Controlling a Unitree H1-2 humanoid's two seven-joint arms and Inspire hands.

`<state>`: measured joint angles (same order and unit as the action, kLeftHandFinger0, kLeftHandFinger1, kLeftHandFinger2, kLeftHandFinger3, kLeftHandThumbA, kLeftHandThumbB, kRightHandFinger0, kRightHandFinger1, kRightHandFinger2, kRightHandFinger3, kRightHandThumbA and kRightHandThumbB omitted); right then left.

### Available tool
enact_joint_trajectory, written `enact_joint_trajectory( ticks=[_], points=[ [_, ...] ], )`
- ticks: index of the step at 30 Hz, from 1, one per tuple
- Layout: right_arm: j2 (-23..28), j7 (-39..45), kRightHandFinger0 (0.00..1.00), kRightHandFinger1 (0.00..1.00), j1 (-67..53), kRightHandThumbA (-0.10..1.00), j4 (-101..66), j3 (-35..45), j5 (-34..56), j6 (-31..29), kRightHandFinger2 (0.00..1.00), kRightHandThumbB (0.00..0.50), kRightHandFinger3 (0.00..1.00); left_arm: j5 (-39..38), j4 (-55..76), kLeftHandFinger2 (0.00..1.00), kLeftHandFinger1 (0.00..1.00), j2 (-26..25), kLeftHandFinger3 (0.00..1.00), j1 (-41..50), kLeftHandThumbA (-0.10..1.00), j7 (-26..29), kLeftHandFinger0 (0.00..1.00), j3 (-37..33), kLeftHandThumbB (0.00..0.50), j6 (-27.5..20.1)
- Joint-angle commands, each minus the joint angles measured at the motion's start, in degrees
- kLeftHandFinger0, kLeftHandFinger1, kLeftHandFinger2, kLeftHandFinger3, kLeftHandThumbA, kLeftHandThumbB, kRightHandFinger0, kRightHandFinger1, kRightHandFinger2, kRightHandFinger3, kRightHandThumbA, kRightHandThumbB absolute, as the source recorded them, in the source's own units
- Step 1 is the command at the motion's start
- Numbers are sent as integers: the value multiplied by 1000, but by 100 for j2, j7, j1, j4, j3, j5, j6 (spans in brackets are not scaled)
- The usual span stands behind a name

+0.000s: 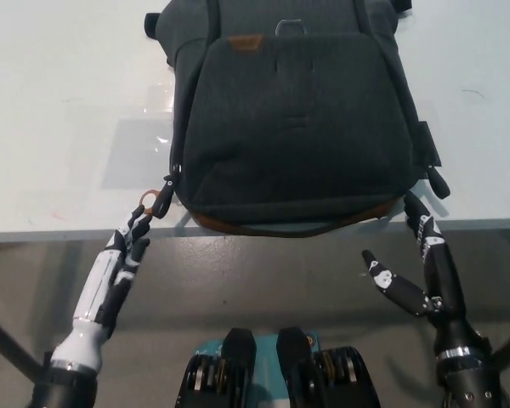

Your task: A bag is kept in the middle of the table with its flap loosely closed and the robot uses its right hand to adjust it and opens it

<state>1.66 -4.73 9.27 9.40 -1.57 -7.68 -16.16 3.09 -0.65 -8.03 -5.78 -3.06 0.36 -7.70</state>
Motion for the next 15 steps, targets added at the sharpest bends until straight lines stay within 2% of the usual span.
enact_joint_trajectory(
  ticks=[1,2,4,5,6,8,10,11,14,15],
  points=[
    [-103,-192,1000,1000,-135,809,-594,110,44,-627,1000,232,1000,-215,415,1000,1000,14,1000,161,1000,-102,1000,-12,67,-207],
    [-79,-232,1000,1000,-207,812,-818,126,-92,-694,1000,199,1000,-279,485,1000,1000,19,1000,218,1000,-146,1000,-24,75,-181],
    [-57,-265,1000,1000,-323,803,-1284,185,-194,-750,1000,192,1000,-320,658,1000,1000,33,1000,350,1000,-189,1000,-49,76,-139],
    [-109,-338,1000,1000,-366,813,-1563,251,-236,-690,1000,215,1000,-328,717,1000,1000,25,1000,410,1000,-207,1000,-55,89,-142],
    [-117,-348,1000,1000,-375,824,-1734,286,-223,-666,1000,229,1000,-297,750,1000,1000,15,1000,438,1000,-208,1000,-63,81,-169],
    [-72,-405,1000,1000,-317,889,-2032,398,-389,-714,1000,229,1000,-288,784,1000,1000,19,1000,473,1000,-214,1000,-74,85,-207],
    [50,-269,1000,1000,-234,1000,-2501,491,-351,-368,1000,291,1000,-266,805,1000,1000,9,1000,490,1000,-220,1000,-83,95,-209],
    [62,-228,1000,1000,-213,1000,-2628,515,-315,-242,1000,304,1000,-269,809,1000,1000,12,1000,492,1000,-221,1000,-84,96,-211],
    [407,57,1000,1000,135,1000,-3189,612,-115,192,1000,285,1000,-354,843,1000,1000,20,1000,480,1000,-247,1000,-62,101,-198],
    [494,92,1000,1000,258,1000,-3267,652,-121,352,1000,299,1000,-393,853,1000,1000,23,1000,470,1000,-259,1000,-51,104,-162]
  ],
)
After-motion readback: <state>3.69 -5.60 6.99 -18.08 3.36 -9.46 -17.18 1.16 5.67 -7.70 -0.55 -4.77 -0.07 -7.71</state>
